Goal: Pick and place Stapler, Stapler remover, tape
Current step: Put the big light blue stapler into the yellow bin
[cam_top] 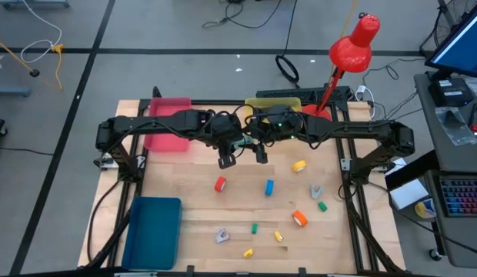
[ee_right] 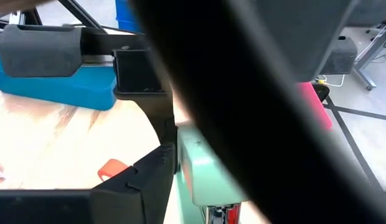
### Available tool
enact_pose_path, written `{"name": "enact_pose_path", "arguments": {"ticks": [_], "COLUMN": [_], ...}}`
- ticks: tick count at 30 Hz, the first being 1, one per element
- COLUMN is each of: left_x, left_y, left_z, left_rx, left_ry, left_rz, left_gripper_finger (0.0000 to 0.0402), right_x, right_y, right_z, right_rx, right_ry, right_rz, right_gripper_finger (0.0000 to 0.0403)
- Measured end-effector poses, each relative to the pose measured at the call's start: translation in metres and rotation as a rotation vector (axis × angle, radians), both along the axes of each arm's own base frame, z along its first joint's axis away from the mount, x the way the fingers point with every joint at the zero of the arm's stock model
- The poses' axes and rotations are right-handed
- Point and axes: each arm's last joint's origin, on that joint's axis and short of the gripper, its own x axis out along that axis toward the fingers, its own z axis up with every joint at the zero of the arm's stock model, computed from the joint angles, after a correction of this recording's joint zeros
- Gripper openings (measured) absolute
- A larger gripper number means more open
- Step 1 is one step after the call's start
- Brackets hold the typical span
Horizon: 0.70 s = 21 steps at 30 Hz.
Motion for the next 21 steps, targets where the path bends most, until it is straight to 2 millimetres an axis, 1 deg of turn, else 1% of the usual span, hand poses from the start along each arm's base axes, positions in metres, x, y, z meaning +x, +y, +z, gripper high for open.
{"name": "enact_pose_path", "arguments": {"ticks": [5, 12, 21], "left_x": [0.0000, -0.0004, -0.0003], "left_y": [0.0001, -0.0001, 0.0007], "left_z": [0.0000, -0.0002, -0.0001], "left_rx": [0.004, 0.026, 0.040], "left_ry": [0.001, 0.011, 0.013], "left_rz": [-0.002, -0.036, -0.050], "left_gripper_finger": [0.0118, 0.0118, 0.0118], "right_x": [0.0000, -0.0002, -0.0006], "right_y": [-0.0008, -0.0003, -0.0018], "right_z": [-0.0001, -0.0007, -0.0009], "right_rx": [-0.015, -0.011, -0.008], "right_ry": [0.002, 0.008, 0.009], "right_rz": [-0.025, -0.017, -0.018], "right_gripper_finger": [0.0178, 0.0121, 0.0118]}}
